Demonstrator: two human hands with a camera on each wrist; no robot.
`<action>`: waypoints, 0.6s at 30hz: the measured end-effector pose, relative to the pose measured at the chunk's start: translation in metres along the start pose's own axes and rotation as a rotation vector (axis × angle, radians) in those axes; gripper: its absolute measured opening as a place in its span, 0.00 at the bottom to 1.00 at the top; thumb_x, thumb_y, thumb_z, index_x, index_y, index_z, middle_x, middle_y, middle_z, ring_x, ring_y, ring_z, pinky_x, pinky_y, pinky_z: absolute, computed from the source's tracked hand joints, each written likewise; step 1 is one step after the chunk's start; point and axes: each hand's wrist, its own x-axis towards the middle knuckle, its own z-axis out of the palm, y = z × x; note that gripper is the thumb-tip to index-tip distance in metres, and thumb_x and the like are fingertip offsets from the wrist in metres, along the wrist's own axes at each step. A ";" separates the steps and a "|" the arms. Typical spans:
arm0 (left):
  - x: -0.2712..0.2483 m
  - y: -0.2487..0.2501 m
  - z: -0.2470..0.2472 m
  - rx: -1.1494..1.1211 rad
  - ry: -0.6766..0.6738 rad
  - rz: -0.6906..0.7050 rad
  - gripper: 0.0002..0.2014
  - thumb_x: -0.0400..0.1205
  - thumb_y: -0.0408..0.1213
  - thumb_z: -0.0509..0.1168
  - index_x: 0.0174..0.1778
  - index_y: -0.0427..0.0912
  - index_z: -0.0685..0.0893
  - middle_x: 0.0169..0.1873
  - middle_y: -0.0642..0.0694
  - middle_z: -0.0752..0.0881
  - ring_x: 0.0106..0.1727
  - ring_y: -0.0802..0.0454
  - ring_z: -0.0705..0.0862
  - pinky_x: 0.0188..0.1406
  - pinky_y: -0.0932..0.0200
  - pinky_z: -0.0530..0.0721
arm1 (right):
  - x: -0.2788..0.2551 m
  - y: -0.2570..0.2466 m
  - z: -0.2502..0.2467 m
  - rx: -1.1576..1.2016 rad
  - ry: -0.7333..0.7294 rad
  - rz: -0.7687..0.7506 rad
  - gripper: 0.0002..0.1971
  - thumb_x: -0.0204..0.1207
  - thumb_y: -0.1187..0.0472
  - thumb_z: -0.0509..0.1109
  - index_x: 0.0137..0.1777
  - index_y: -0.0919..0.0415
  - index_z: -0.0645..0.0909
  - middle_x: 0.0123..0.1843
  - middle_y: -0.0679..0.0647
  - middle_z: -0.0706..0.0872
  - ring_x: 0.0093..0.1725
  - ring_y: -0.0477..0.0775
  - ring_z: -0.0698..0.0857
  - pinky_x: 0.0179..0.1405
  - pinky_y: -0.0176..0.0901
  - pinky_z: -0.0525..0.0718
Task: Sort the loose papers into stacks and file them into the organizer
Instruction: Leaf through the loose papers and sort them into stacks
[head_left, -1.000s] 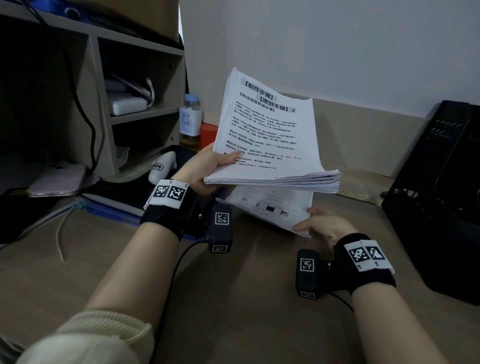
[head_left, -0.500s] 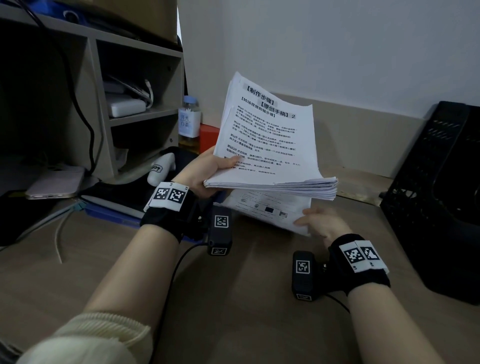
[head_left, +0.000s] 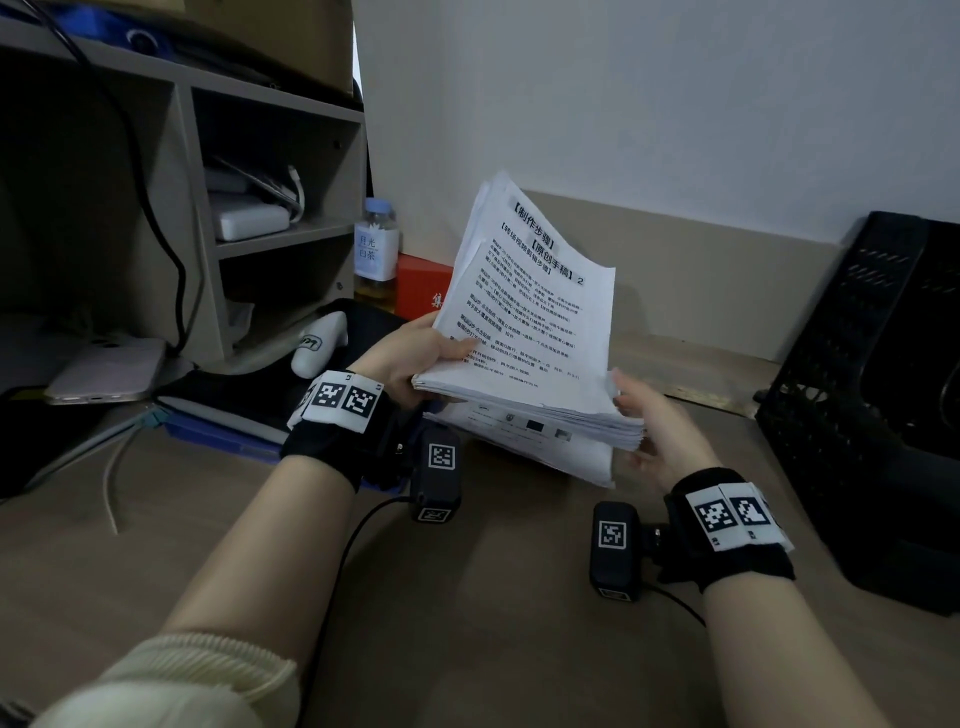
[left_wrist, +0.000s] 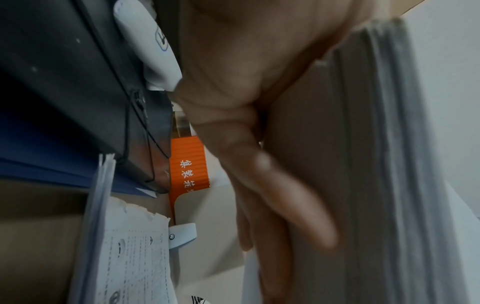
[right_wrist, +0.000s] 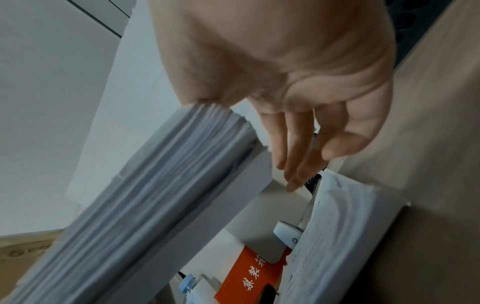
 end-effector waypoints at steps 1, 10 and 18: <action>0.001 0.000 -0.001 0.000 0.003 0.010 0.20 0.80 0.28 0.69 0.68 0.43 0.81 0.61 0.40 0.88 0.62 0.39 0.87 0.68 0.36 0.80 | -0.002 -0.001 0.000 -0.027 -0.031 -0.004 0.19 0.72 0.44 0.74 0.53 0.59 0.85 0.40 0.50 0.89 0.36 0.49 0.82 0.31 0.41 0.72; -0.006 0.003 0.003 -0.046 -0.003 0.106 0.19 0.82 0.29 0.68 0.69 0.41 0.80 0.62 0.39 0.88 0.62 0.40 0.87 0.66 0.41 0.82 | -0.010 -0.009 0.006 0.114 -0.087 -0.182 0.05 0.75 0.70 0.73 0.40 0.63 0.82 0.36 0.54 0.90 0.27 0.43 0.89 0.22 0.31 0.82; -0.002 0.004 0.001 -0.036 -0.001 0.093 0.21 0.82 0.58 0.62 0.65 0.47 0.82 0.61 0.42 0.88 0.63 0.43 0.87 0.71 0.43 0.79 | -0.011 -0.009 0.011 0.070 -0.085 -0.287 0.09 0.77 0.71 0.70 0.54 0.61 0.84 0.47 0.52 0.90 0.40 0.46 0.90 0.34 0.34 0.88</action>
